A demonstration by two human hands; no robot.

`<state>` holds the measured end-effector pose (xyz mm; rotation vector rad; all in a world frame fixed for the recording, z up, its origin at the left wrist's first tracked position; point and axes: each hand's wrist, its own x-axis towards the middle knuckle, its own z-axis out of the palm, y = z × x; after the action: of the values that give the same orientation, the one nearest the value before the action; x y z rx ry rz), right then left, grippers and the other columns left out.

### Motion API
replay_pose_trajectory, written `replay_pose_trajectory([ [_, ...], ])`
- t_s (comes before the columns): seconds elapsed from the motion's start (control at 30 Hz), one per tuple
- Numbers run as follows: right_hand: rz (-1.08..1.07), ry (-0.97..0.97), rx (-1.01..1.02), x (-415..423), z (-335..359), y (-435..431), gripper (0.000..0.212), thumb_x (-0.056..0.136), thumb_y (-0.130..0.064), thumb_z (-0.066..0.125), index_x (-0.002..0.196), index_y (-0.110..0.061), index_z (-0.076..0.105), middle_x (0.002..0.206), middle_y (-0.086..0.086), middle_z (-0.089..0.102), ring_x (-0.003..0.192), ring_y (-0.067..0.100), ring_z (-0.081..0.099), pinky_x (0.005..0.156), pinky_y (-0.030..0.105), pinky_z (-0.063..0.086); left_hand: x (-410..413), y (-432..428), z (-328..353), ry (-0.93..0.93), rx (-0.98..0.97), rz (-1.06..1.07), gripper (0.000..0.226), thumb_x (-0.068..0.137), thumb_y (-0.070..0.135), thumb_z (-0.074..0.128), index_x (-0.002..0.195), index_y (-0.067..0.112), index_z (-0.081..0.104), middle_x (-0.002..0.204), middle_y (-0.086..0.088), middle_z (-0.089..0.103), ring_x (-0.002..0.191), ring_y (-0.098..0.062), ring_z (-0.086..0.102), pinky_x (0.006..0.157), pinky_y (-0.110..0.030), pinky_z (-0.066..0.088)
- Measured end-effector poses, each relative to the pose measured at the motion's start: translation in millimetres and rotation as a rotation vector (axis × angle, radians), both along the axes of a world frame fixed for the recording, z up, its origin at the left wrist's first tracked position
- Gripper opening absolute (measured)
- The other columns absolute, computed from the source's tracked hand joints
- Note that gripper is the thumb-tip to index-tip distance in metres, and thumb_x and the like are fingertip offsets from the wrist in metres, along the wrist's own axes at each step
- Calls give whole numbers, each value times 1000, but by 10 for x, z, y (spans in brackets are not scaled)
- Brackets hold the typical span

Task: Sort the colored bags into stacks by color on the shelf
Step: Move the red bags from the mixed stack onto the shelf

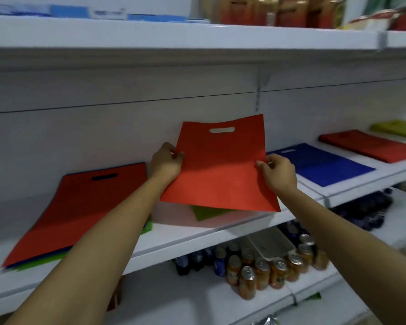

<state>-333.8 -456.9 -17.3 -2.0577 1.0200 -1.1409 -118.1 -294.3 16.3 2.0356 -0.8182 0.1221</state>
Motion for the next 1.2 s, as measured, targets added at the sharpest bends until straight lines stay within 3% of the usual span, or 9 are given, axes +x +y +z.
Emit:
replay_pose_trajectory([
  [0.07,-60,-23,8,-400,6,-223,14,92,-30,58,84,-19,62,79,-2,62,78,21,59,68,32,44,-329,-335,21,28,-10,-56,23,91,31,58,105,14,57,103,-8,64,94,-27,60,72,-27,40],
  [0.23,-188,-94,46,-1387,-32,-755,11,91,-28,60,86,-20,64,84,-3,62,84,19,58,75,33,47,-1191,-1137,3,100,-59,-186,20,88,29,61,99,12,60,90,-5,61,87,-23,57,69,-25,36],
  [0.43,-293,-104,93,-2485,-103,-1213,14,91,-32,61,88,-18,65,79,-1,64,78,21,62,68,30,43,-2077,-1881,-100,196,-61,-329,18,91,30,60,89,12,65,88,-9,68,86,-27,64,78,-33,49],
  [0.6,-360,-103,111,-3223,-207,-1441,16,91,-30,61,89,-15,66,85,3,66,81,23,62,73,34,50,-2740,-2286,-240,177,-17,-416,18,92,30,56,85,15,59,76,-1,63,72,-19,60,65,-29,47],
  [0.77,-431,-128,125,-3754,-270,-1591,14,91,-31,61,86,-19,64,80,-1,63,78,20,61,68,29,42,-3225,-2611,-286,185,5,-477,17,91,30,56,86,14,61,83,-3,66,79,-22,63,75,-37,52],
  [0.97,-517,-168,138,-4205,-363,-1855,14,89,-29,63,80,-18,63,81,4,66,79,25,63,73,37,51,-3591,-3123,-306,227,-9,-588,14,88,28,62,87,15,68,86,-3,70,85,-22,66,82,-39,54],
  [1.2,-608,-120,144,-4597,-398,-2411,14,91,-30,61,86,-17,63,82,3,65,77,21,60,66,32,44,-3967,-3955,-369,213,-9,-667,16,88,30,63,89,14,67,85,-1,68,84,-21,63,76,-32,49],
])
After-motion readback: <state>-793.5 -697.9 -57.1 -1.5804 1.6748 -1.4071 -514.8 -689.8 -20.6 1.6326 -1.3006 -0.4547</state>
